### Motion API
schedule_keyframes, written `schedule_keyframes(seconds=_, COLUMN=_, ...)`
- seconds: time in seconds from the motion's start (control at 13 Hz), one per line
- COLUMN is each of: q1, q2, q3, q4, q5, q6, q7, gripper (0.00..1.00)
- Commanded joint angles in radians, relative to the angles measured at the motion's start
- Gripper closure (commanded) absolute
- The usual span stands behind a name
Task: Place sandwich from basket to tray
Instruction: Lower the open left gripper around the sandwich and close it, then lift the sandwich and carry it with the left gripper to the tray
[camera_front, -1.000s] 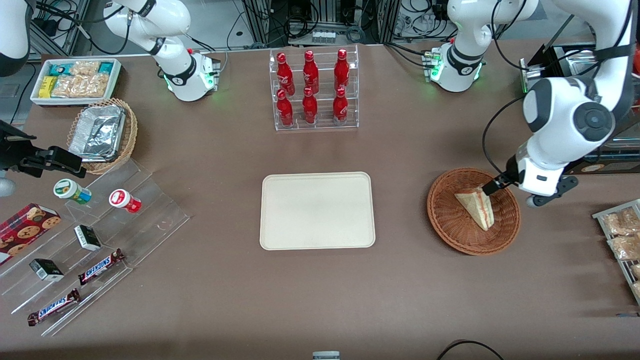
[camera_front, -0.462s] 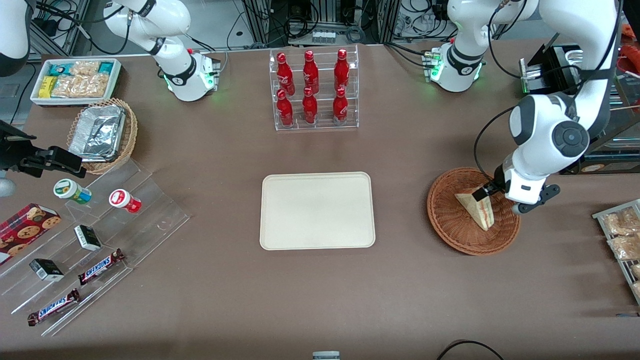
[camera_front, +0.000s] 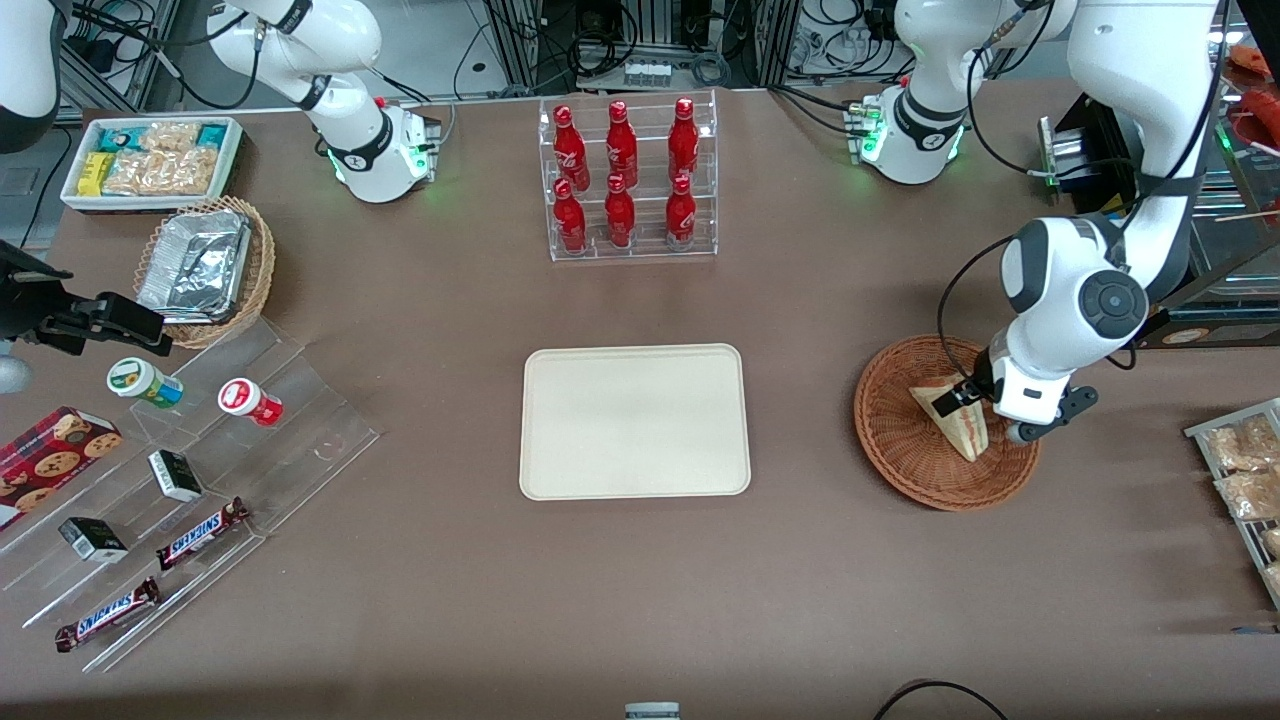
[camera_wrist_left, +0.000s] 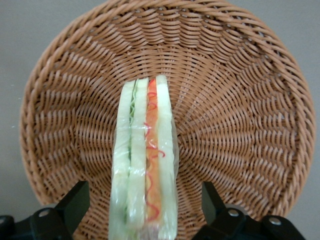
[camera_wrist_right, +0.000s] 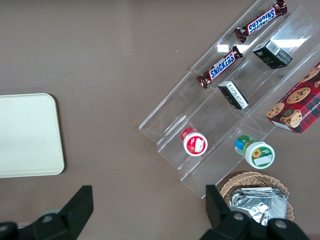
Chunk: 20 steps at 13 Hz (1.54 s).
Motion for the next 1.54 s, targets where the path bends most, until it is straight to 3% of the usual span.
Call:
schedule_keyframes(seconds=0.0, q1=-0.005, q2=0.021, q3=0.004, q4=-0.004, q5=-0.004, q6=0.040, q7=-0.026, gripper=0.26)
schedule_keyframes(seconds=0.15, q1=-0.003, q2=0.021, q3=0.004, q4=-0.005, q5=-0.004, q6=0.040, q7=-0.049, gripper=0.74)
schedule_keyframes(seconds=0.31, q1=-0.002, q2=0.015, q3=0.006, q4=-0.014, q5=-0.001, q6=0.034, q7=-0.047, gripper=1.00)
schedule_keyframes(seconds=0.62, q1=-0.006, q2=-0.027, q3=0.004, q4=0.012, q5=0.008, q6=-0.050, q7=-0.030, gripper=1.00)
schedule_keyframes(seconds=0.92, q1=-0.058, q2=-0.075, q3=0.001, q4=0.136, q5=0.028, q6=-0.271, q7=-0.003, gripper=1.00)
schedule_keyframes(seconds=1.46, q1=-0.365, q2=-0.039, q3=0.001, q4=0.272, q5=0.026, q6=-0.328, q7=-0.013, gripper=1.00)
